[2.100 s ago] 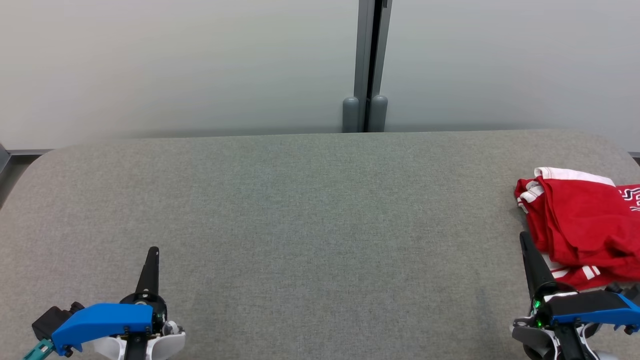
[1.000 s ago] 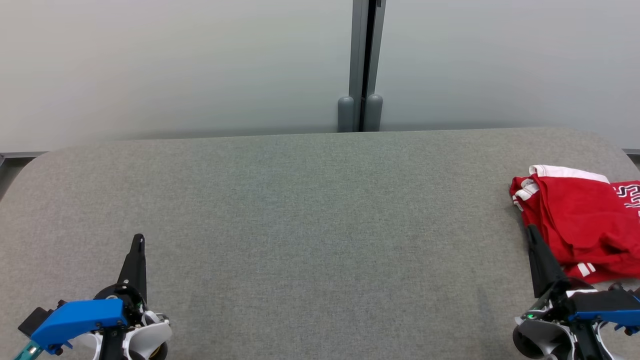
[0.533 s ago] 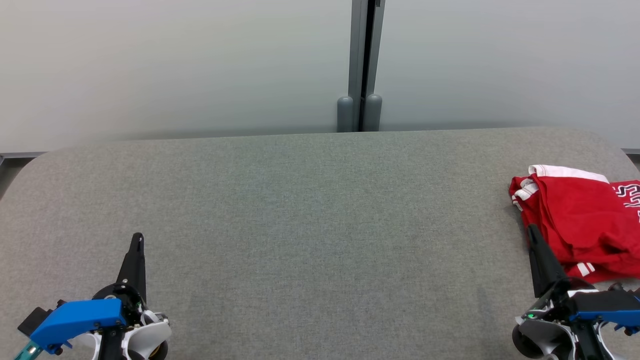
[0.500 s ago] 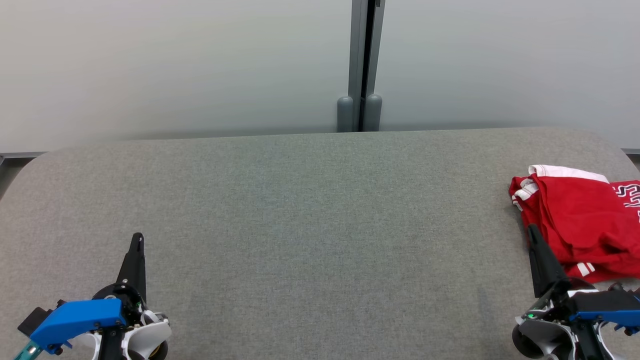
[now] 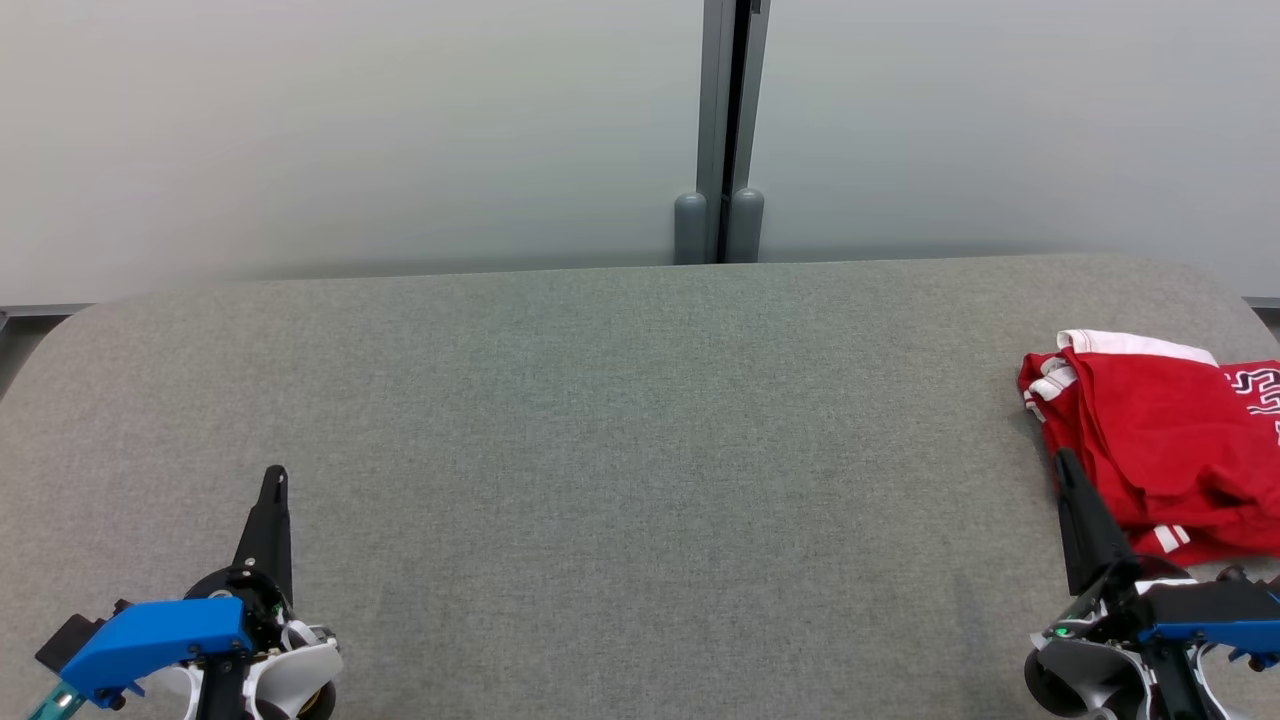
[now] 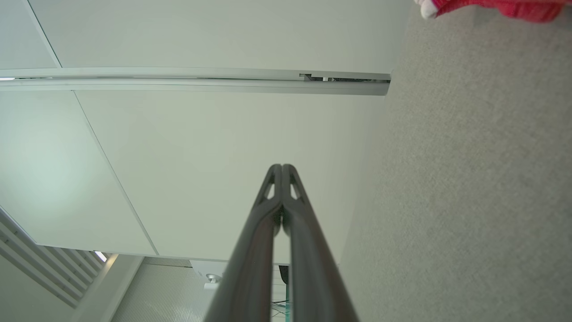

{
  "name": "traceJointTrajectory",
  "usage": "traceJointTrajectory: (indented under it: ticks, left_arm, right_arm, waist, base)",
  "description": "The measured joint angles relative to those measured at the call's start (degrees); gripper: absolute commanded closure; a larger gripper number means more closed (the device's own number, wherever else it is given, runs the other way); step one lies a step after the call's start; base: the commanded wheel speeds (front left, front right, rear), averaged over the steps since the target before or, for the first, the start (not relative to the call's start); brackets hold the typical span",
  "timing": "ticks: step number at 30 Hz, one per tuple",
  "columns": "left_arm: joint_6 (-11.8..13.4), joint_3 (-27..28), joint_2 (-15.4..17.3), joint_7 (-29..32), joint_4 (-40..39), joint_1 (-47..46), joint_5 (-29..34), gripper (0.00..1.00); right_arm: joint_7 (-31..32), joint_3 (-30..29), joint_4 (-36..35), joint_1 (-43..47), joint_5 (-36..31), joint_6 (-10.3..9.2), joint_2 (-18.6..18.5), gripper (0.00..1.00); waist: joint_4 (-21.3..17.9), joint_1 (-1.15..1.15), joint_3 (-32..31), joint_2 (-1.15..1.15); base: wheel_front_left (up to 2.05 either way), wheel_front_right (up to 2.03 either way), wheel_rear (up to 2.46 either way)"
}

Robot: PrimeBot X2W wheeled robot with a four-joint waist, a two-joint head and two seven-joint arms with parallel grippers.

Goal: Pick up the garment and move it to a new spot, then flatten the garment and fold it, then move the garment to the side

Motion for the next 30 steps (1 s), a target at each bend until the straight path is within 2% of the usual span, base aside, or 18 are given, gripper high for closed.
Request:
traceJointTrajectory:
  ticks: [30]
  left_arm:
    - [0.0, 0.0, 0.0, 0.0, 0.0, 0.0, 0.0, 1.00]
  right_arm:
    - [0.0, 0.0, 0.0, 0.0, 0.0, 0.00, 0.0, 1.00]
  waist:
    - [0.0, 0.00, 0.0, 0.00]
  base:
    - [0.00, 0.00, 0.00]
